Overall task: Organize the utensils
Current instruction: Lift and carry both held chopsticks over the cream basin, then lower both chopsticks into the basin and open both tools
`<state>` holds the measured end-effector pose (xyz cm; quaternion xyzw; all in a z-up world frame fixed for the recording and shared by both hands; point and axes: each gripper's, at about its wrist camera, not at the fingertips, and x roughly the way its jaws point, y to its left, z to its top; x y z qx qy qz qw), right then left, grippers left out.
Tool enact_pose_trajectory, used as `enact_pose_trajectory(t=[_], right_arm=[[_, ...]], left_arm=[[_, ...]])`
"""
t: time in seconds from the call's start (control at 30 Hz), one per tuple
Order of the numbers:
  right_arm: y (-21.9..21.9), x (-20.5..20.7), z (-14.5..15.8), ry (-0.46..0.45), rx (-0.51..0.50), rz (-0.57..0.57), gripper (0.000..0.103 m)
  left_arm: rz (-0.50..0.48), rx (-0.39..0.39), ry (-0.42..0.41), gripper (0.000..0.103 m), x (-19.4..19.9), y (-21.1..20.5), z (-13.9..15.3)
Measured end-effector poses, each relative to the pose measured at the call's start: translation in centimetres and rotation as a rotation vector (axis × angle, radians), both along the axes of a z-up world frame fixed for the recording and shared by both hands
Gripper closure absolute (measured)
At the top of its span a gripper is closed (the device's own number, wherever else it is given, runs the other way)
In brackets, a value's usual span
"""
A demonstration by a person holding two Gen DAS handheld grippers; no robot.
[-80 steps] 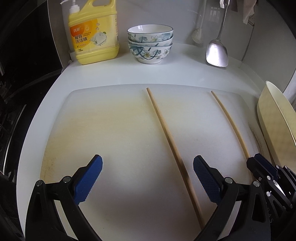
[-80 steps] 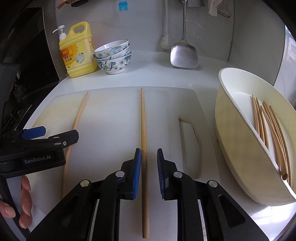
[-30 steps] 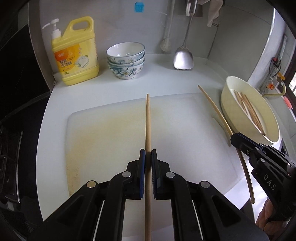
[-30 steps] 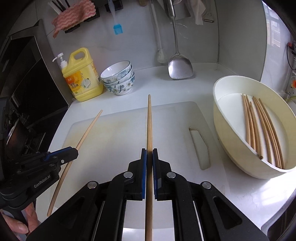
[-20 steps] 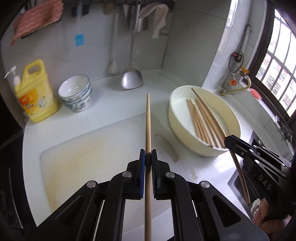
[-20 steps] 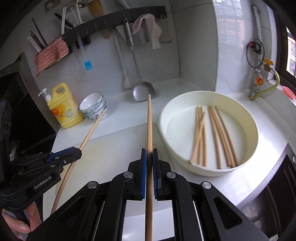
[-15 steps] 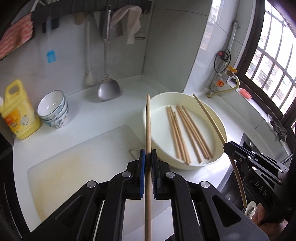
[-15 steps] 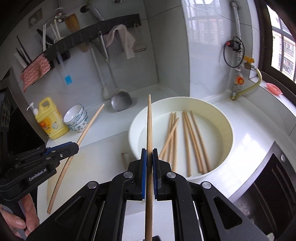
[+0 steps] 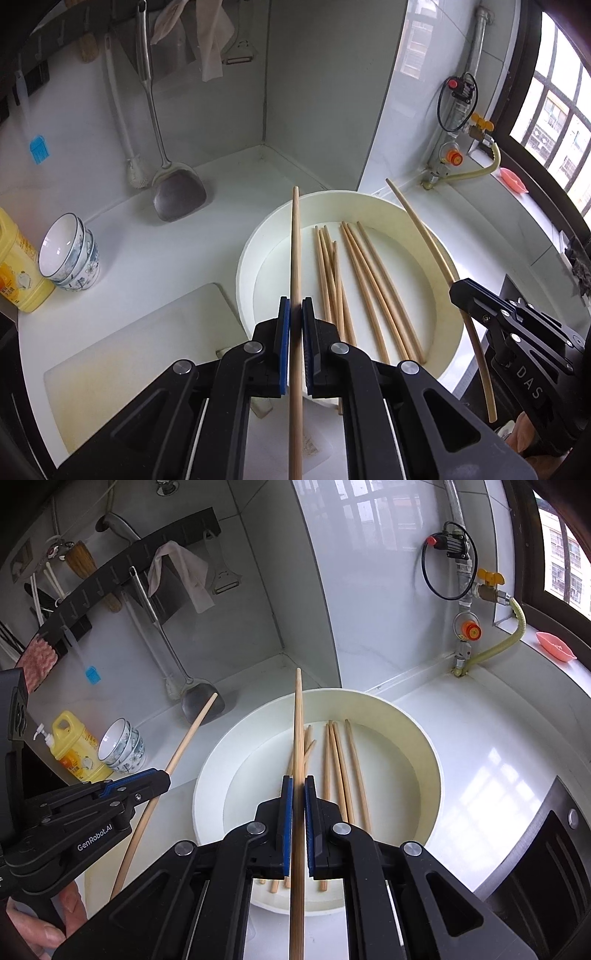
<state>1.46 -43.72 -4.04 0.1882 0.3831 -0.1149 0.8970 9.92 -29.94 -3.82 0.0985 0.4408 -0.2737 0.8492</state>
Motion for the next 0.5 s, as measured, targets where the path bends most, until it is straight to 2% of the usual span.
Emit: enact_pose_trajectory(t=[0.17,0.47,0.5], right_arm=[[-0.5,1.4,-1.2,0.035,0.02,-0.032,0.097],[-1.1,2.5,-0.8,0.044,0.012,-0.069,0.097],[-1.2,2.4,-0.7,0.046,0.007,-0.083,0.095]], left_arm=[[-0.033,0.014,0.042,0.096,1.6,-1.4,-1.6],[-0.06,0.053,0.077,0.095,3.5,-2.7,-2.6],[-0.058,0.058,0.085,0.085,3.7,-2.7,-2.6]])
